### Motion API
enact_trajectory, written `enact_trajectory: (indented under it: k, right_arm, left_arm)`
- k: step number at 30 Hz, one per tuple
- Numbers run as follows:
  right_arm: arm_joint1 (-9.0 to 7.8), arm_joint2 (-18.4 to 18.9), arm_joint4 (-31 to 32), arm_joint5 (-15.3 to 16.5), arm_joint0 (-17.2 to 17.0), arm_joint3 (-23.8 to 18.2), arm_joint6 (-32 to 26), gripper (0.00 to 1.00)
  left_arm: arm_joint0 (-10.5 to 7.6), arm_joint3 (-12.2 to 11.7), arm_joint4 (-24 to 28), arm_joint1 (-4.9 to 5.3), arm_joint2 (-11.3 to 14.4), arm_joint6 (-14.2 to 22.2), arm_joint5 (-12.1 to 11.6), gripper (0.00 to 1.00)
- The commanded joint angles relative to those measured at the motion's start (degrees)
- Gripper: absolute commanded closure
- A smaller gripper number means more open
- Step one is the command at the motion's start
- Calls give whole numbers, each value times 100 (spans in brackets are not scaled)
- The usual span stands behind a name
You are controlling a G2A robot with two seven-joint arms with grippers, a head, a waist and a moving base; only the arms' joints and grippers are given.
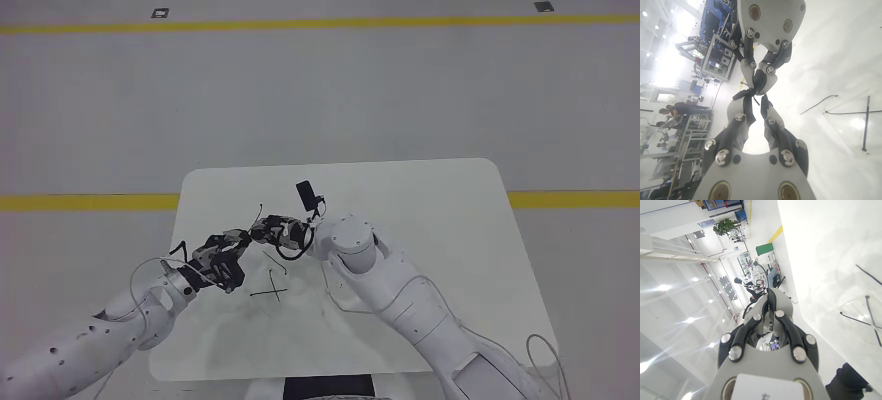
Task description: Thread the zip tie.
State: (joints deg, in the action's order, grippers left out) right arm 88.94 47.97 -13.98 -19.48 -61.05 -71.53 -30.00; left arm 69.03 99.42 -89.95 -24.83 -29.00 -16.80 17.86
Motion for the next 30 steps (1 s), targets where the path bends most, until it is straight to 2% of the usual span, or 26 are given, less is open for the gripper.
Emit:
enact_trajectory:
  k: [1,12,22,30]
  right_arm:
    - [-3,-4,-8,0,-1,-8,-22,100]
    - [-22,-33,-1,0,-12,-70,-95,100]
    - [-34,-46,3,0,-14,-90,-116,100]
    - [-38,-70,4,0,0,-81,-126,100]
  left_arm:
    - [-8,3,0,3,13,13,4,89]
    - [-46,12,0,9,67,43,18,93]
    - [-59,12,0,10,98,80,82,86]
    - [-78,14,0,9,119,84,77,93]
